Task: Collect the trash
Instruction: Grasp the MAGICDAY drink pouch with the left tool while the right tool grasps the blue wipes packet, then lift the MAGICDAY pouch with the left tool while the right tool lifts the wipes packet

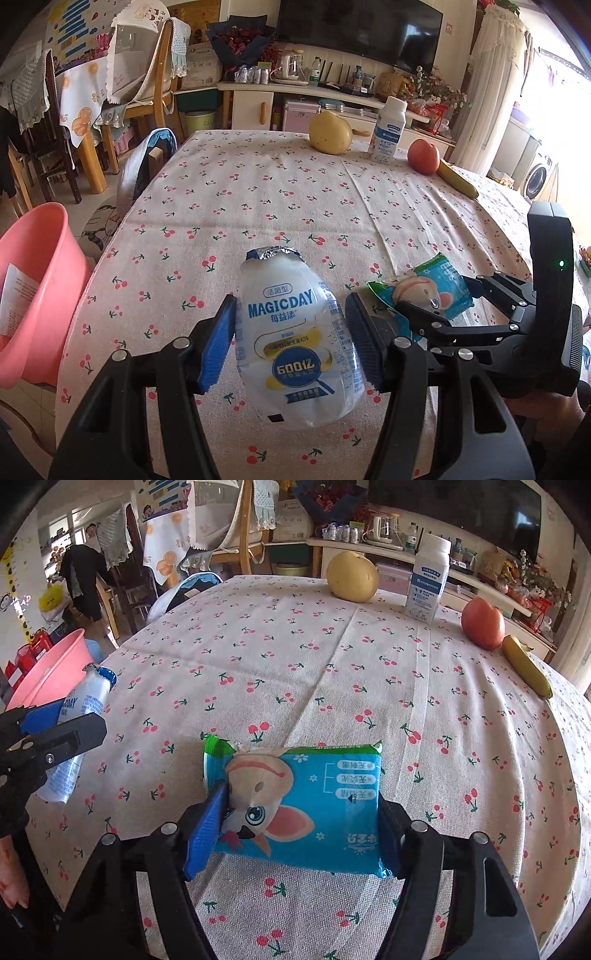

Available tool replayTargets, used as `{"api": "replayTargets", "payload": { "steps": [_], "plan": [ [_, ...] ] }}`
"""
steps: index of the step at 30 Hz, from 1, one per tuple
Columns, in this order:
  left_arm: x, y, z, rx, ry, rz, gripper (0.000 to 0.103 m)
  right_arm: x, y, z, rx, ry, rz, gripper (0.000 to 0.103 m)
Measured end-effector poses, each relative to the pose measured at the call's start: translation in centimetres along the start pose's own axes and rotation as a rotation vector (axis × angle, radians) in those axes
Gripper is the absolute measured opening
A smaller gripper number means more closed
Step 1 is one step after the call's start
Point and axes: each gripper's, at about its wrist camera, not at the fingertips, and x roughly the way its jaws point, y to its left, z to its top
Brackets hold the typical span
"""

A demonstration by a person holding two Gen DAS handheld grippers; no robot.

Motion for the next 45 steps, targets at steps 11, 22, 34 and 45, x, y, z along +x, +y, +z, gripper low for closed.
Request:
{"api": "replayTargets", "payload": {
  "steps": [11, 22, 34, 45],
  "plan": [
    [-1.3, 0.9, 0.2, -0.012, -0.038, -0.016, 0.061, -0.5, 0.2, 0.1, 0.012, -0.022, -0.017, 0.067],
    [-1.6, 2.2, 0.4, -0.048, -0.032, -0.025, 0.052, -2.2, -0.3, 0.4, 0.088, -0.052, 0.005, 0.066],
    [-1.1, 5.7, -1.2, -0.245, 0.051, -0.055, 0.078, -3.0, 0.7, 0.5, 0.058, -0.076, 0.025, 0.066],
    [2.3, 0.6, -1.2, 0.001, 0.130, -0.003, 0.081, -2.9, 0.8, 0.8, 0.053, -0.073, 0.088, 0.066]
  ]
}}
